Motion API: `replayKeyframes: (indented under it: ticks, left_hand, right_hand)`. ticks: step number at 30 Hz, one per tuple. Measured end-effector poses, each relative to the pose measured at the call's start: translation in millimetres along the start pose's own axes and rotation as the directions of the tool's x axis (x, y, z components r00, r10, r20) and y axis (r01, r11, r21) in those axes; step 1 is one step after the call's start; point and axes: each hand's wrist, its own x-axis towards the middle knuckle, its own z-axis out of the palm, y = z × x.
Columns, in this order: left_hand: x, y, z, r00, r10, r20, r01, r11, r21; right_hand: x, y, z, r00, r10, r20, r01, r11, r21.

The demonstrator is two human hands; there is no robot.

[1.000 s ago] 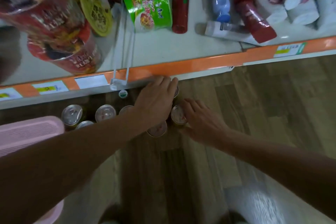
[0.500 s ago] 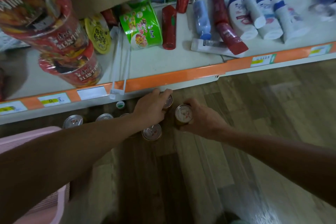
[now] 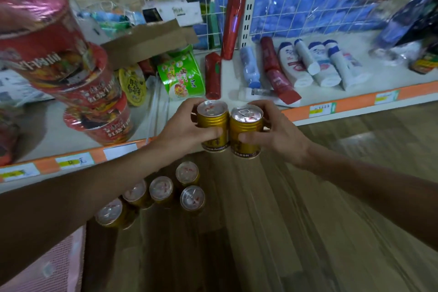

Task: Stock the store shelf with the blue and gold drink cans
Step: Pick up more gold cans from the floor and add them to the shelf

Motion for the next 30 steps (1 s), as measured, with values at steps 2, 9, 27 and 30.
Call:
replayKeyframes:
  ticks: [2,9,27,30]
  left_hand:
    - [-0.6,6.2,-5.3,1.0,0.012,-0.024,-0.013,0.998,-0.067]
    - [-14.8,28.8,-3.3,0.999,0.035,-0.028,-0.042,0.95,-0.31]
    - [-23.1,25.5,7.4,0.999,-0.006,0.036,0.019,0.928,-0.373]
    - [-21.5,24.0,5.6,0.999,-0.033,0.017,0.036,0.927,-0.372]
  right_hand:
    - [0.6,-10.9,-1.7,0.999,-0.013,-0.034,0.014,0.999,0.036]
    - [2.7,-29.8,1.7,0.992,-0.065,-0.106,0.095,0.947,0.307]
    - [6.6,-30.1,3.9,1.0,-0.011,0.027,0.002,0.946,0.324]
    - [7.1,-29.7,2.8,1.0,-0.001,0.013,-0.003,0.952,0.306]
